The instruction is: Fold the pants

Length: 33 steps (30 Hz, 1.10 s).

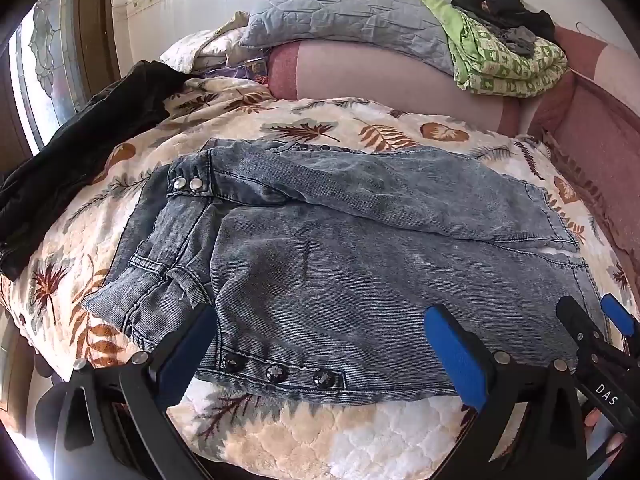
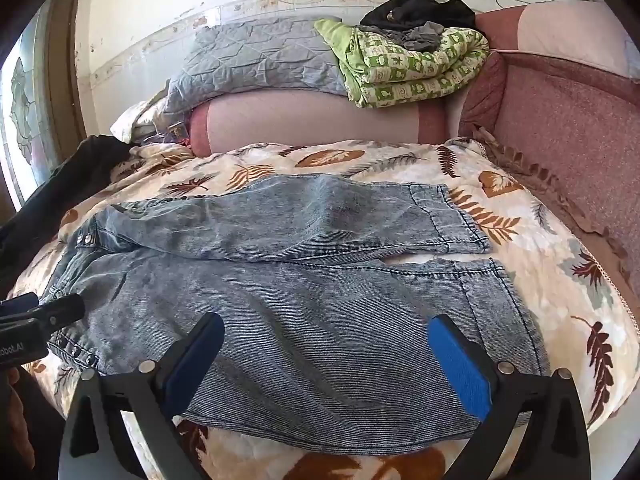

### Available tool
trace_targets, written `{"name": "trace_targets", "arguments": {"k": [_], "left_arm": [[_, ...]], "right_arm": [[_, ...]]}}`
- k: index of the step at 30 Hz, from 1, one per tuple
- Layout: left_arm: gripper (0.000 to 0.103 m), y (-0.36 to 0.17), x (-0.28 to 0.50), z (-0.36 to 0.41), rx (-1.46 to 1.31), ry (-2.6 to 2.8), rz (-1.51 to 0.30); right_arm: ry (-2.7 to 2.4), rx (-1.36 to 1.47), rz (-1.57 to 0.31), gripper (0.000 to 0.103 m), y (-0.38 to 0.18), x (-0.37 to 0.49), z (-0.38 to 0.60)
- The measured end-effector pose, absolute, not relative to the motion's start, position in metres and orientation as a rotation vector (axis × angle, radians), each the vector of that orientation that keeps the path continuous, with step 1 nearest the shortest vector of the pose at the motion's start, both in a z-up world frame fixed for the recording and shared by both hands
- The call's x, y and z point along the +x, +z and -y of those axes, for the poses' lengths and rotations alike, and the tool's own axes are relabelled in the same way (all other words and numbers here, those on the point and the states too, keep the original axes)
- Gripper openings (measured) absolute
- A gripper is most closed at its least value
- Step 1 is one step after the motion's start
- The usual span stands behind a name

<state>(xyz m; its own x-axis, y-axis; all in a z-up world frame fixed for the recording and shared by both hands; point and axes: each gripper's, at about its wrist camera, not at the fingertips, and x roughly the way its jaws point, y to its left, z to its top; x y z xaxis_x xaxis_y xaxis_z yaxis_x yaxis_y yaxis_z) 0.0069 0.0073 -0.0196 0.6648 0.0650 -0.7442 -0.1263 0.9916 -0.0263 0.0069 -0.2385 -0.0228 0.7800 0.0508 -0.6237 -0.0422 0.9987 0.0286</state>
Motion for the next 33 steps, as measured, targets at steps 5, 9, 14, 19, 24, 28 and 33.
{"name": "trace_targets", "arguments": {"k": [5,9,14,19,24,28,33], "left_arm": [[0.103,-0.0186,0.0072,-0.0077,-0.077,0.113,-0.837],[0.103,-0.0182,0.0074,-0.0087,-0.077,0.114,-0.836],[0.103,-0.0174,0.0074,-0.0094,-0.079,0.116,-0.834],[0.103,-0.0157,0.0081,-0.0096,-0.078,0.117,-0.833],[0.103,-0.0157,0.008,-0.0098,-0.078,0.116,-0.834],[0.103,-0.0142,0.009,-0.0099,-0.076,0.117,-0.834],[0.103,-0.0144,0.0085,-0.0091,-0.078,0.119,-0.832]], "right_arm": [[0.055,0.026,-0.682,0.103,-0.0245,0.008,0.2379],[0.054,0.025,-0.682,0.103,-0.0231,0.0062,0.2397],[0.048,0.006,-0.671,0.103,-0.0256,0.0073,0.2361],[0.051,0.013,-0.675,0.103,-0.0236,0.0068,0.2391],[0.051,0.011,-0.674,0.103,-0.0236,0.0064,0.2386],[0.05,0.009,-0.673,0.103,-0.0234,0.0064,0.2384],[0.05,0.009,-0.674,0.103,-0.0232,0.0065,0.238]]}}
